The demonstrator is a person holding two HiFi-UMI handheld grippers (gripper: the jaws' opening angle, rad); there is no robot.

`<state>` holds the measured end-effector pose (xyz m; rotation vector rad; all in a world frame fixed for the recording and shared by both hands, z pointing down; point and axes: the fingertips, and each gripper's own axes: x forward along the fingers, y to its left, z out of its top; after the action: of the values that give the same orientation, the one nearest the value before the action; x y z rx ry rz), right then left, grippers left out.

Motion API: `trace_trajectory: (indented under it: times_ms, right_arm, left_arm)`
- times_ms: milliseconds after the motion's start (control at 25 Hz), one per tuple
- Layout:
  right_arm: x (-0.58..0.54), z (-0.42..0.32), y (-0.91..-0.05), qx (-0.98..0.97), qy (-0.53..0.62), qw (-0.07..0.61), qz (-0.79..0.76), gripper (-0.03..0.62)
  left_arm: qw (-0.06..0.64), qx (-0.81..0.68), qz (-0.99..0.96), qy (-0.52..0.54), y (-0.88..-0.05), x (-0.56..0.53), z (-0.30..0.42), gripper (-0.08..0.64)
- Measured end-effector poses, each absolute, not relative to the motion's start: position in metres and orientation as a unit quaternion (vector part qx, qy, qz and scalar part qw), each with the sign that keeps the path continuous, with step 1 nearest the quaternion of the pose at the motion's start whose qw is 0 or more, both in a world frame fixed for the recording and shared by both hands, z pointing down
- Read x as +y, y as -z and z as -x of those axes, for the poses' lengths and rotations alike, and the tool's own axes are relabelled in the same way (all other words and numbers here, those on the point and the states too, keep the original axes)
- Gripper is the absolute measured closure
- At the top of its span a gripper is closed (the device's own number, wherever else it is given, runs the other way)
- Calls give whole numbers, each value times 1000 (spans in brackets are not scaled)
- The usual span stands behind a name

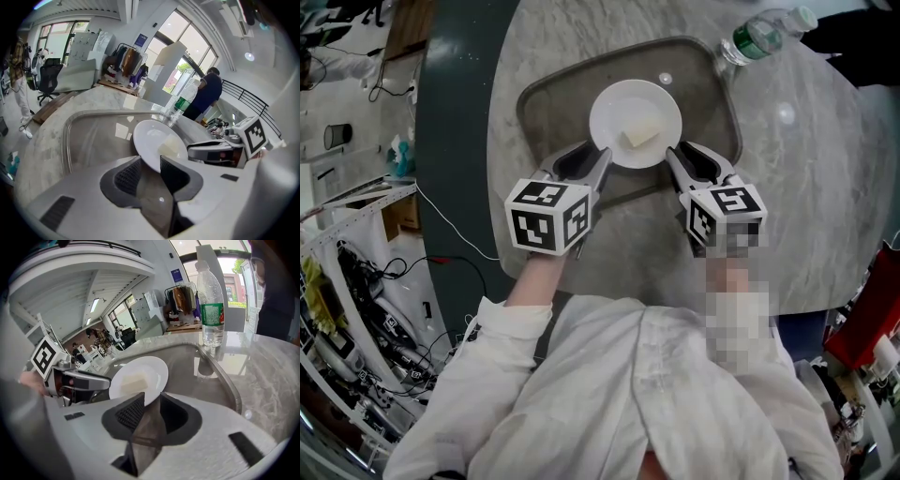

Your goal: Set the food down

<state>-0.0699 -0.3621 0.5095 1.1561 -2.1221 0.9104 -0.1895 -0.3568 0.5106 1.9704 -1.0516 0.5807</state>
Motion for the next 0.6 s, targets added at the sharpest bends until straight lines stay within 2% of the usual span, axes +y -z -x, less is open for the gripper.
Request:
trace_trajectory:
  times_ms: [600]
  right_arm:
    - [-336, 48, -472, -821, -305, 235, -421, 526]
  left_arm:
    - [370, -435, -796, -201, -478, -326, 177, 445]
